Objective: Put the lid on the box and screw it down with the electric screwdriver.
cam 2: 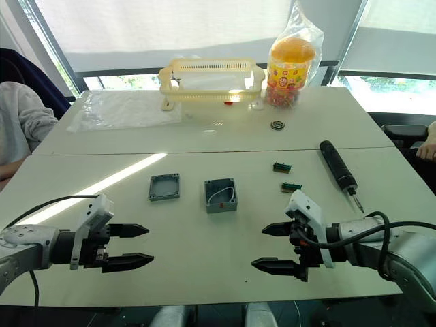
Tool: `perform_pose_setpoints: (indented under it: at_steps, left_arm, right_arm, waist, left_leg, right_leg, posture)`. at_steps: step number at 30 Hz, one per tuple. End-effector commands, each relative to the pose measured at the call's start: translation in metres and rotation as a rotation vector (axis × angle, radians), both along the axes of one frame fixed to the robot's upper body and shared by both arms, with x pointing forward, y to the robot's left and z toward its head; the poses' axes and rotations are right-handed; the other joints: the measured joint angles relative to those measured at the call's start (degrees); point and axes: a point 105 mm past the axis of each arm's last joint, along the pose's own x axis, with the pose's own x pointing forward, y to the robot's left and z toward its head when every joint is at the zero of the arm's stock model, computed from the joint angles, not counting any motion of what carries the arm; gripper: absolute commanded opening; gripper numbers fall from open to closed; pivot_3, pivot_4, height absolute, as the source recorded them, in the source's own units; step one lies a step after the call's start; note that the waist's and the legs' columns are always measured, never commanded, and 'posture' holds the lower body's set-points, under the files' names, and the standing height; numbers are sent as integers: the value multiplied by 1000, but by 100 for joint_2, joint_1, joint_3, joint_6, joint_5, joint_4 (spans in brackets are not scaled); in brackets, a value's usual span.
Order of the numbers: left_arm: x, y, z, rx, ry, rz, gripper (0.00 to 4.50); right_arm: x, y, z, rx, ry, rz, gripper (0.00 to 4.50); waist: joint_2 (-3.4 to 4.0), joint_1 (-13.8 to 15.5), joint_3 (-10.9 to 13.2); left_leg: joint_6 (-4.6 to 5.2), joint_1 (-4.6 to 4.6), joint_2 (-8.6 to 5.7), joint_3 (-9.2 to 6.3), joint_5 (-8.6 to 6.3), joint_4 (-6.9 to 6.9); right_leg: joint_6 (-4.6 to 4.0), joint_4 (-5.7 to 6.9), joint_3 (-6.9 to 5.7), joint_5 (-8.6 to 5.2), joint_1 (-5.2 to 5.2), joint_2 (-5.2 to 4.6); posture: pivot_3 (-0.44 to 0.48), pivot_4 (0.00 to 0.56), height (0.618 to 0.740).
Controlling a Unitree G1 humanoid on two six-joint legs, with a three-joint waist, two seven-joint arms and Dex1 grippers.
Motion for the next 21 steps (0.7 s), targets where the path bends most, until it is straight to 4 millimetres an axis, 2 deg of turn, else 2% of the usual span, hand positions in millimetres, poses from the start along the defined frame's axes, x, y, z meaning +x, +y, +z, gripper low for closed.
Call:
perform_pose_setpoints:
  at_steps: [1,12,16,21]
  left_arm:
    - [2,0,7,4,-43,2,4453]
    - [1,-4,9,-14,-42,-20,4453]
    - [2,-6,11,-54,-37,-12,4453]
    - [12,0,9,7,-98,25,4453]
  right_arm:
    - [0,4,4,14,-28,18,4500]
    - [0,4,4,9,-32,6,4500]
    - [-2,6,10,57,-20,15,4500]
    - [5,3,11,26,-46,-7,4500]
  waist:
    - [0,1,0]
    - [0,1,0]
    - [0,2,0]
    - [0,1,0]
  left_leg:
    - [0,0,0,0,0,0]
    - [0,0,0,0,0,0]
    - [0,0,0,1,0,1]
    - [0,0,-1,0,0,1]
  right_leg:
    - [0,0,0,0,0,0]
    - [0,0,0,0,0,0]
    - [0,0,0,0,0,0]
    - [1,1,0,1,0,0]
  posture:
    - [0,150,740]
    - [0,150,740]
    - [0,150,740]
    - [0,150,740]
